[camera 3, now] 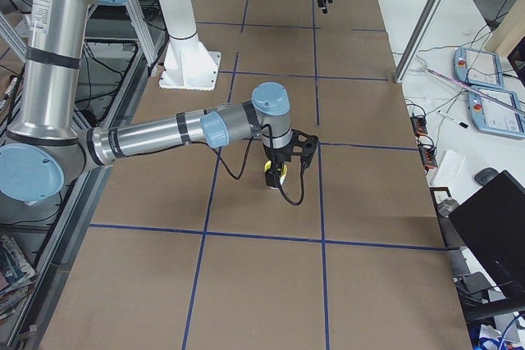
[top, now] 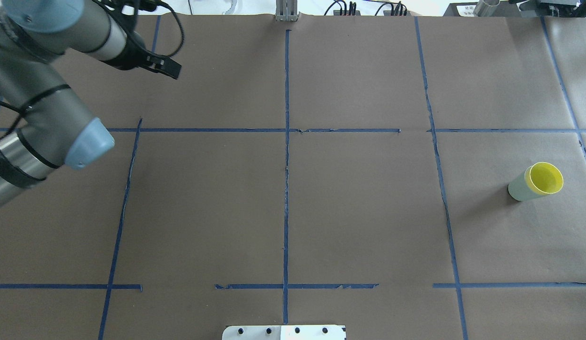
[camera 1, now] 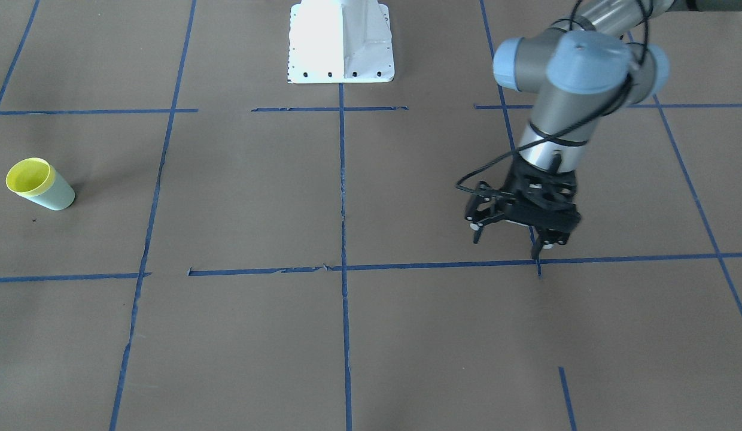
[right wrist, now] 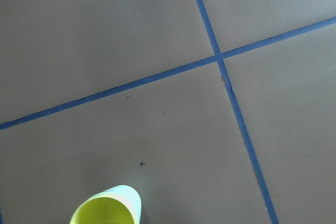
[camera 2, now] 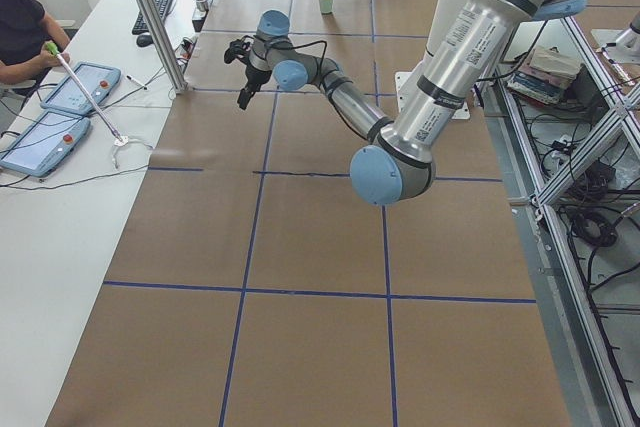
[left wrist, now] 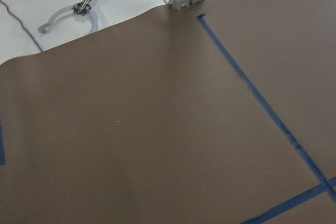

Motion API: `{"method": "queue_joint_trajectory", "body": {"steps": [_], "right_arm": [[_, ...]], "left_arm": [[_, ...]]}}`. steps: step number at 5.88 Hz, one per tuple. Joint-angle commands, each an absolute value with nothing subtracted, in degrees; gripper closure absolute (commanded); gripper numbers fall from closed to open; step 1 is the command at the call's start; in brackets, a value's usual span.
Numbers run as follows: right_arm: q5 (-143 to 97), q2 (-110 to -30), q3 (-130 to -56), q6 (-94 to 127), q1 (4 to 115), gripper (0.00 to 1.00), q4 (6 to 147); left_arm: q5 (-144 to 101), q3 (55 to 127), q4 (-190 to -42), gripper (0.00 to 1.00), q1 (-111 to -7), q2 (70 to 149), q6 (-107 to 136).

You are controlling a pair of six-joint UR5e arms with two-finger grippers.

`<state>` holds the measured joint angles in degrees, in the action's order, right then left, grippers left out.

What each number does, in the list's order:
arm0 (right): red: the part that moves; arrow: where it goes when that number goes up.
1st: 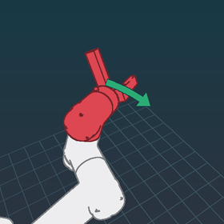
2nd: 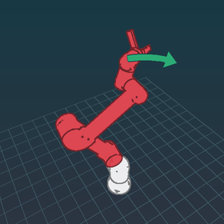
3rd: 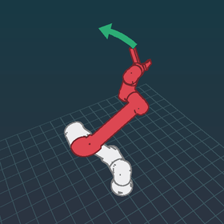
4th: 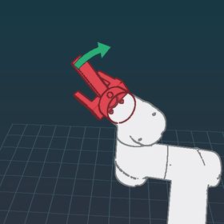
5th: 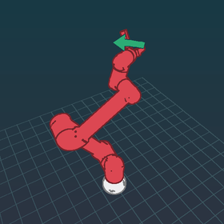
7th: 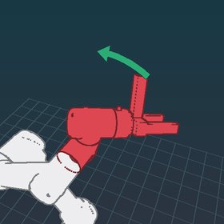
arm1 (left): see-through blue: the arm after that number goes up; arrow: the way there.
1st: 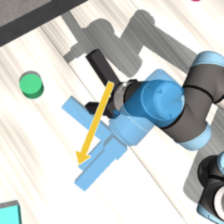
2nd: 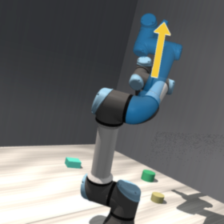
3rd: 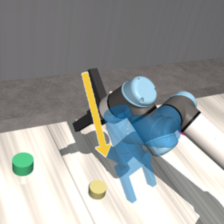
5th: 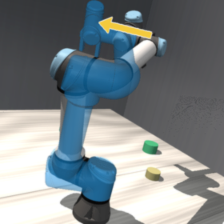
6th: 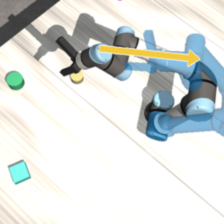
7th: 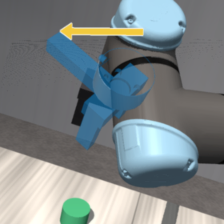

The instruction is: Transfer and stack yellow cup on green cup

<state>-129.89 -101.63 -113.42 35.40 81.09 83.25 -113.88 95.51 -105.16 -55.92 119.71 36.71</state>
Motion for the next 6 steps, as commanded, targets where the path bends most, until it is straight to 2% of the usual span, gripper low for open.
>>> {"method": "queue_joint_trajectory", "body": {"steps": [1, 3, 6], "right_arm": [[-131.48, -101.60, -109.35, 23.08, 84.63, 0.00, 83.58], [-135.86, -101.69, -106.01, 9.64, 87.44, 0.00, 86.28], [-135.88, -101.34, -105.91, 8.52, 87.45, 0.00, 87.45]], "left_arm": [[-119.27, 95.62, -95.79, 0.01, -65.70, 115.59, 19.72], [-124.67, 95.63, -82.15, 0.01, -75.01, 112.70, 4.63], [-135.70, 95.28, -78.49, 0.00, -86.62, 95.15, -6.41]]}}
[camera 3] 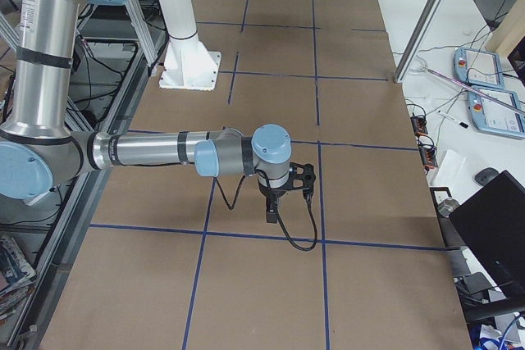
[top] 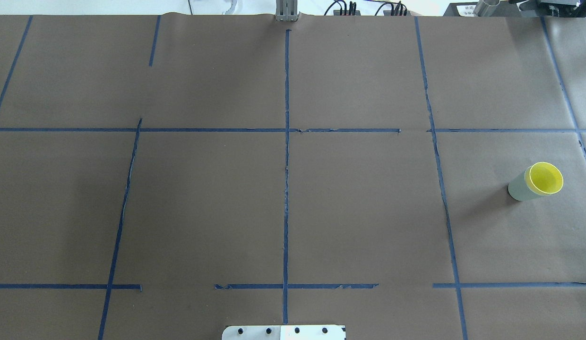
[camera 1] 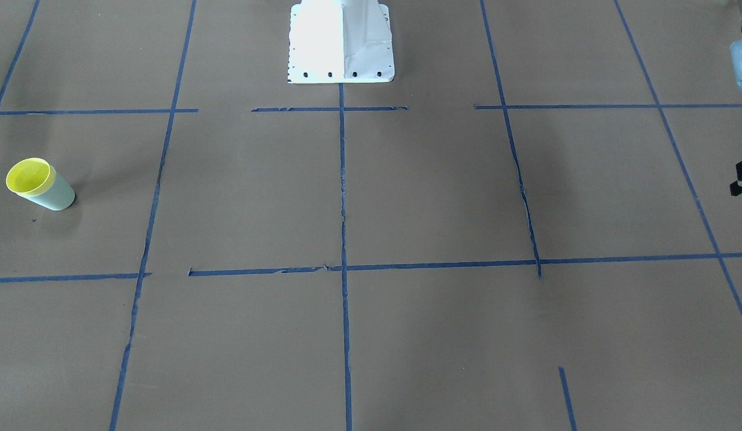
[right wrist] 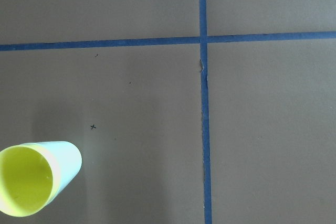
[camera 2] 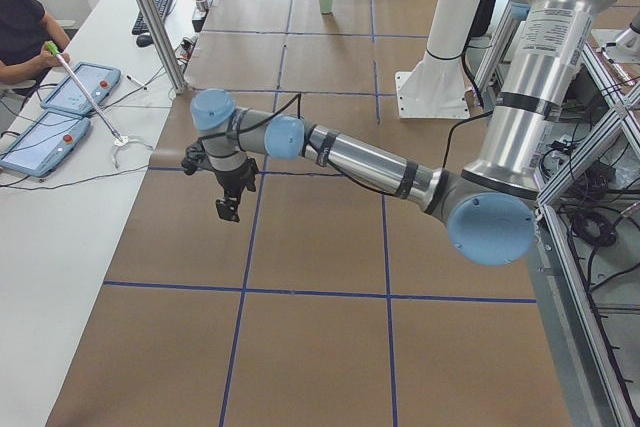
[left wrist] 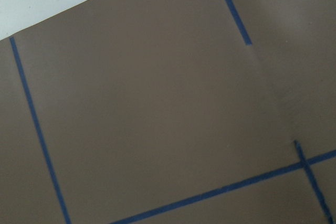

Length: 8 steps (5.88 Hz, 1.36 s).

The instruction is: Transfer and stack yellow cup on green cup

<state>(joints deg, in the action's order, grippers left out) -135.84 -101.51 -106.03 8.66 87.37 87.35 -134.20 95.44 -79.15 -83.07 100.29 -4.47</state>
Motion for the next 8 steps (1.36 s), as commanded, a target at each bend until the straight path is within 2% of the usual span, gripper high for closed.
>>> {"method": "queue_joint_trajectory", "body": {"steps": [1, 3, 4, 8], "right_arm": [[-135.79, -100.47, -106.00, 8.53, 87.63, 0.00, 88.67], [-135.88, -100.90, -106.17, 8.53, 87.63, 0.00, 88.86], [-135.88, -101.07, -106.17, 8.53, 87.71, 0.00, 88.86], [-135.88, -101.25, -105.65, 8.61, 87.54, 0.00, 88.42]], "left_arm": [[-135.62, 96.58, -78.31, 0.00, -87.09, 90.49, -6.42], [-135.79, 98.96, -77.69, 0.00, -87.36, 84.67, -9.55], [-135.70, 101.66, -76.83, 0.00, -87.45, 84.20, -9.14], [-135.79, 101.33, -77.52, 0.00, -87.36, 83.50, -9.23]]}}
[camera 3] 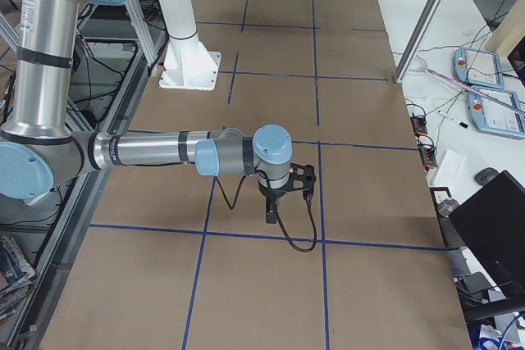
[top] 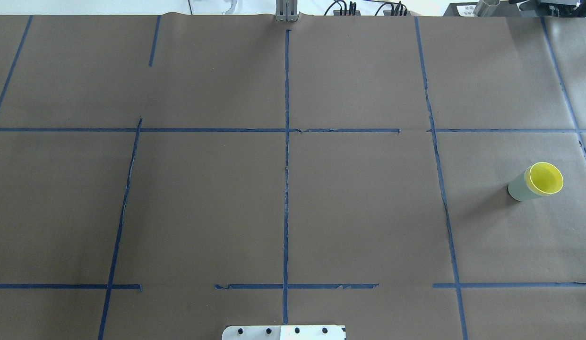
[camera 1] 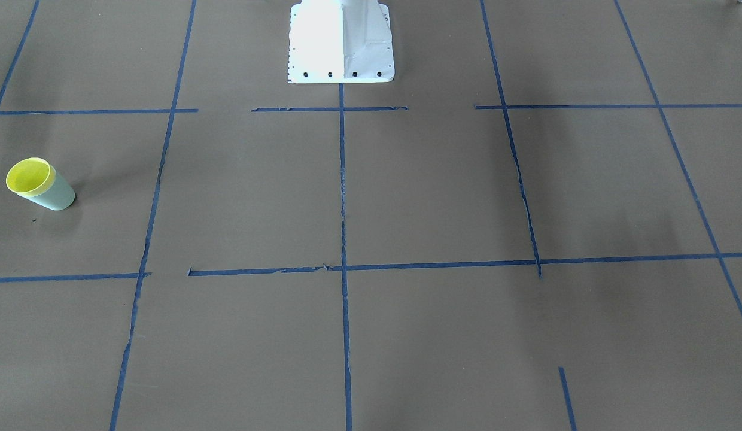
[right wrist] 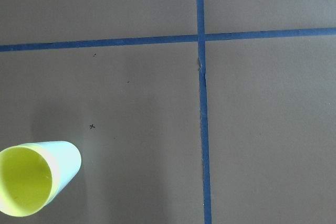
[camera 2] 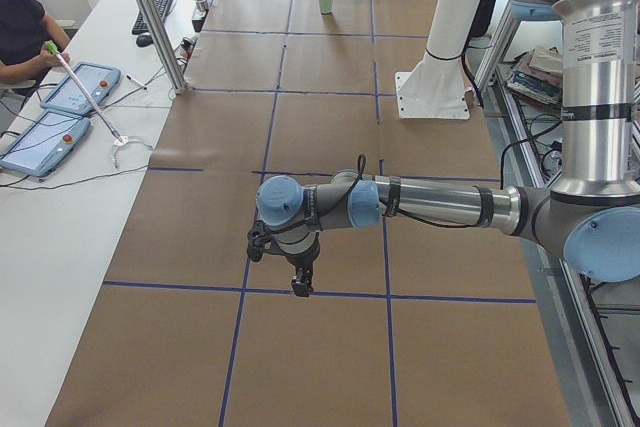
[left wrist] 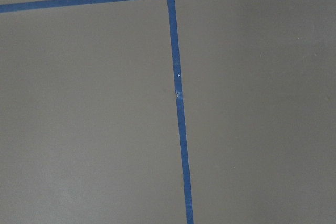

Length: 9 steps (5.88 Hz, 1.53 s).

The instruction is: Transfer and stack yellow cup on green cup

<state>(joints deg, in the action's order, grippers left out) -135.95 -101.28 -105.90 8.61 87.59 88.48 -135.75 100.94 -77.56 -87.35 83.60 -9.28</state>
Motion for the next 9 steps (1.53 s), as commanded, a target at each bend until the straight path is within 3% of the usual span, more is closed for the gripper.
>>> {"method": "queue_joint_trajectory", "body": {"steps": [1, 9], "right_arm": [[-135.79, -101.34, -105.47, 8.53, 87.45, 0.00, 88.42], [-135.27, -101.69, -105.47, 8.53, 85.26, 0.00, 88.51]], "left_arm": [[-135.79, 101.16, -77.61, 0.00, -87.36, 83.41, -9.23], [-135.79, 102.04, -77.87, 0.00, -87.36, 81.91, -9.49]]}}
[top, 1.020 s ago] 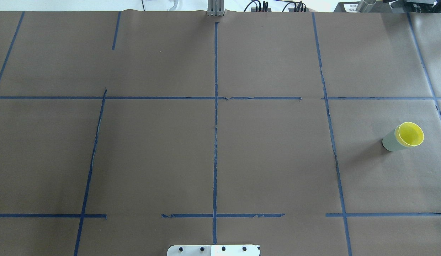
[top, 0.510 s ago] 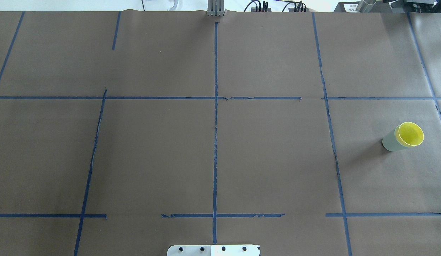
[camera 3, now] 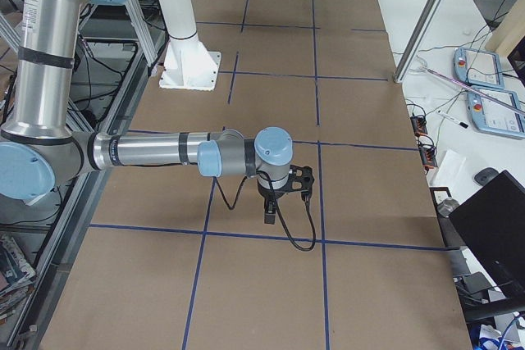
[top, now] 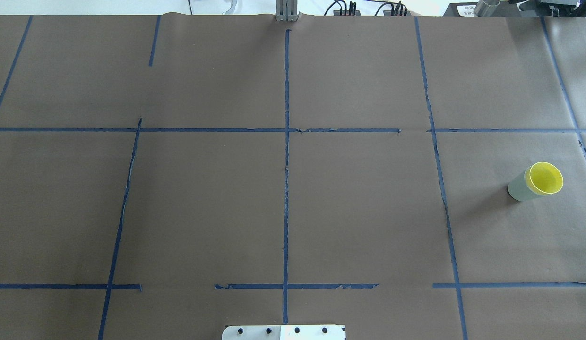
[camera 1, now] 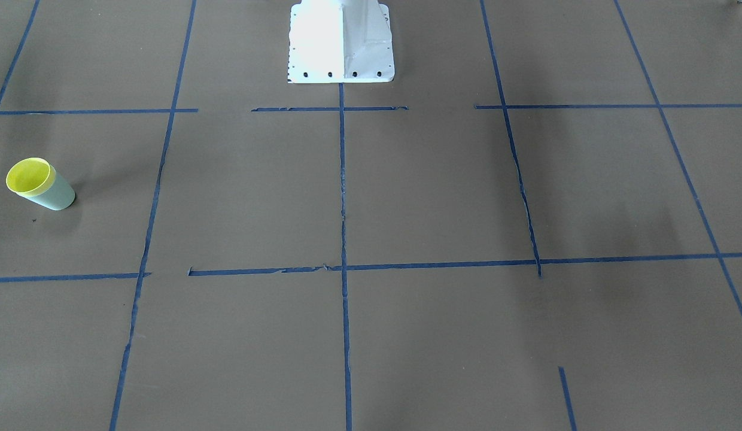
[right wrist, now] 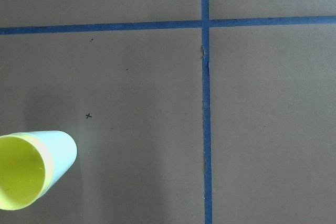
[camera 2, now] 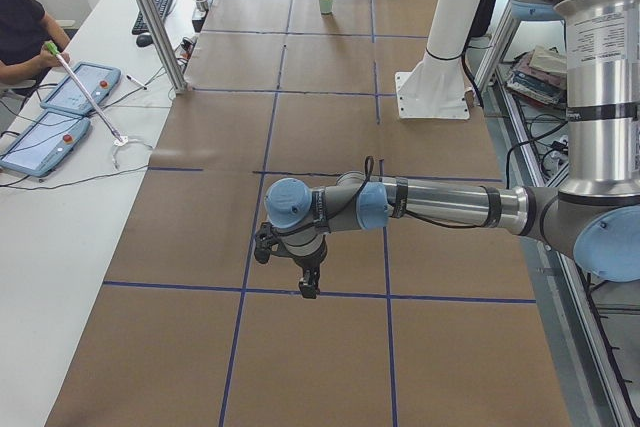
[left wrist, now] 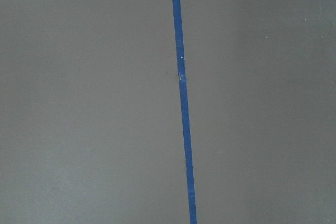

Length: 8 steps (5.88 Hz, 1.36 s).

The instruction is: Transfer and stack yellow cup on green cup

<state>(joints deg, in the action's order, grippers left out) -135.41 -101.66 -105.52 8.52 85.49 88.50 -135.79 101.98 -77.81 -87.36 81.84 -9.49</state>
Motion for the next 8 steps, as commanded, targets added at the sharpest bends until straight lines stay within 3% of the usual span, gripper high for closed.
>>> {"method": "queue_joint_trajectory", "body": {"steps": [1, 8], "right_arm": [[-135.26, -101.69, -105.29, 8.53, 85.17, 0.00, 88.51], [-135.53, -101.69, -105.21, 8.61, 84.81, 0.00, 88.33]], "left_arm": [[-135.79, 101.95, -78.05, 0.00, -87.36, 81.91, -9.58], [-135.62, 103.96, -78.75, 0.00, -87.36, 83.93, -9.75]]}}
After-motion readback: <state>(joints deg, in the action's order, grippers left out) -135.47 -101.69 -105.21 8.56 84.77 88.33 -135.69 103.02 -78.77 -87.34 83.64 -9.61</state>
